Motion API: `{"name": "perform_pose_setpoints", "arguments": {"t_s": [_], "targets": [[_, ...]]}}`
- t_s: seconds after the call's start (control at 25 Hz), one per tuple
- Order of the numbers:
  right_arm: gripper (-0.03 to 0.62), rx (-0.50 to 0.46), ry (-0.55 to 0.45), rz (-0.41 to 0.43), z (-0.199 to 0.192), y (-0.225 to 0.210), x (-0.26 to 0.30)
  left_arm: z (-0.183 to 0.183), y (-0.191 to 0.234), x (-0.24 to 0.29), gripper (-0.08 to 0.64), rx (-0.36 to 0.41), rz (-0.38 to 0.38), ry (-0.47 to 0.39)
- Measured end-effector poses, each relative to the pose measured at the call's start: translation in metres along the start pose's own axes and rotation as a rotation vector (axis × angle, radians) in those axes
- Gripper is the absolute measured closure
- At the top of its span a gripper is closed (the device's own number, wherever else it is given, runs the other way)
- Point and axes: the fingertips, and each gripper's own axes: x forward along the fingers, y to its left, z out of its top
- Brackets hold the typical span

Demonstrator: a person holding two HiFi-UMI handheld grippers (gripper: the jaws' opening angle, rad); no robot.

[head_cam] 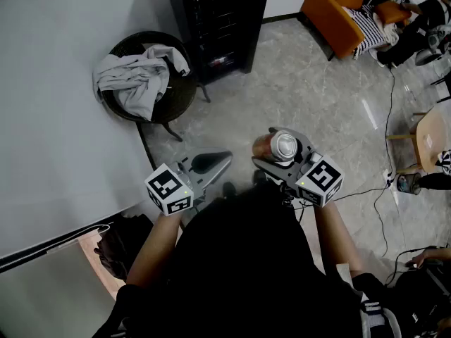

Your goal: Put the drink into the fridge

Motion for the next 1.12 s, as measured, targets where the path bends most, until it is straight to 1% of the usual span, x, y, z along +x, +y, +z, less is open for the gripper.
{"name": "perform_pose_setpoints", "arguments": {"t_s": [0.24,0.4,0.6,0.8,1.12], "targets": [[0.281,0.001,-0.009,-0.018,0.000,-0.004,-0.007,-0.001,-0.004,0.006,0.549,-0.001,-0.009,0.002],[0.281,0.030,-0.003,-0.035,-0.003,-0.009,-0.016,0.000,-0.007,0.012,0.549,-0.003,-0.018,0.009],[0.281,0.037,-0.007,-0.049,-0.007,-0.011,-0.023,-0.002,-0.011,0.015,0.549,-0.001,-0.021,0.017],[0.281,-0.005,0.014,-0.049,-0.008,-0.009,-0.024,-0.001,-0.013,0.017,0.549,-0.004,-0.011,0.009],[0.281,-0.046,0.038,-0.015,-0.007,-0.005,-0.019,-0.001,-0.011,0.010,0.549,-0.003,0.021,0.001]]}}
